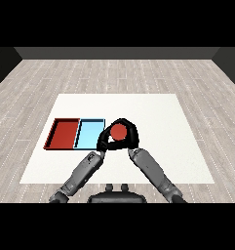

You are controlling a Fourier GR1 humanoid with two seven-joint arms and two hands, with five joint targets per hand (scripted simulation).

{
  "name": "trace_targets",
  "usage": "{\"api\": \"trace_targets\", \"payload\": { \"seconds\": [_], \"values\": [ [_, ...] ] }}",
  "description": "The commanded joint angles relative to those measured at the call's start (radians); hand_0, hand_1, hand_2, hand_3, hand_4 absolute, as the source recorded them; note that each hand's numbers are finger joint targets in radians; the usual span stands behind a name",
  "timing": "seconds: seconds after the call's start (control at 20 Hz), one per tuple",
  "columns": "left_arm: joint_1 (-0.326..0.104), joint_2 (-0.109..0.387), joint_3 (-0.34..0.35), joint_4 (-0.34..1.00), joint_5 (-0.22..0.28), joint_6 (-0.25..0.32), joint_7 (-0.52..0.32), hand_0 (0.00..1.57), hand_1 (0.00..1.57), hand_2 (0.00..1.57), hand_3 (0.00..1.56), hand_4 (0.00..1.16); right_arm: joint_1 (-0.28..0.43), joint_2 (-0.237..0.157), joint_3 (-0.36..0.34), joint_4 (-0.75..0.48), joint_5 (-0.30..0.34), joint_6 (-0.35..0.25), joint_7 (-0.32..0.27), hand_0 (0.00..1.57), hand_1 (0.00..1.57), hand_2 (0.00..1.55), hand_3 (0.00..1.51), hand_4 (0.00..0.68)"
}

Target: Pick the red can and put it in the red box

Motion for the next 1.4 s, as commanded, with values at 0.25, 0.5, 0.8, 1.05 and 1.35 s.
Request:
{"api": "trace_targets", "payload": {
  "seconds": [0.25, 0.5, 0.8, 1.05, 1.35],
  "values": [
    [0.051, -0.032, 0.022, 0.012, 0.012, -0.079, -0.098, 1.57, 1.57, 1.57, 1.49, 1.13, 0.009, 0.015, 0.044, -0.077, 0.047, -0.046, 0.080, 1.57, 1.57, 1.46, 1.39, 0.630],
    [-0.013, -0.032, -0.012, -0.011, -0.010, 0.006, -0.027, 1.57, 1.57, 1.57, 1.50, 1.13, 0.006, -0.011, 0.028, 0.011, 0.094, 0.043, 0.128, 0.00, 0.00, 0.00, 0.00, 0.000],
    [0.024, -0.032, 0.047, 0.019, -0.040, -0.073, -0.056, 1.57, 1.57, 1.57, 1.49, 1.13, 0.053, 0.015, 0.012, 0.055, 0.105, 0.065, 0.035, 0.00, 0.00, 0.00, 0.00, 0.000],
    [-0.053, -0.033, -0.068, 0.039, 0.009, 0.066, -0.056, 1.57, 1.57, 1.57, 1.50, 1.13, -0.003, 0.016, -0.021, 0.036, 0.088, 0.003, 0.095, 0.00, 0.00, 0.00, 0.00, 0.000],
    [0.033, 0.003, 0.041, -0.088, -0.057, -0.055, 0.016, 1.57, 1.57, 1.57, 1.49, 1.14, 0.011, 0.016, -0.079, -0.010, 0.151, 0.059, 0.149, 0.00, 0.00, 0.00, 0.00, 0.000]
  ]
}}
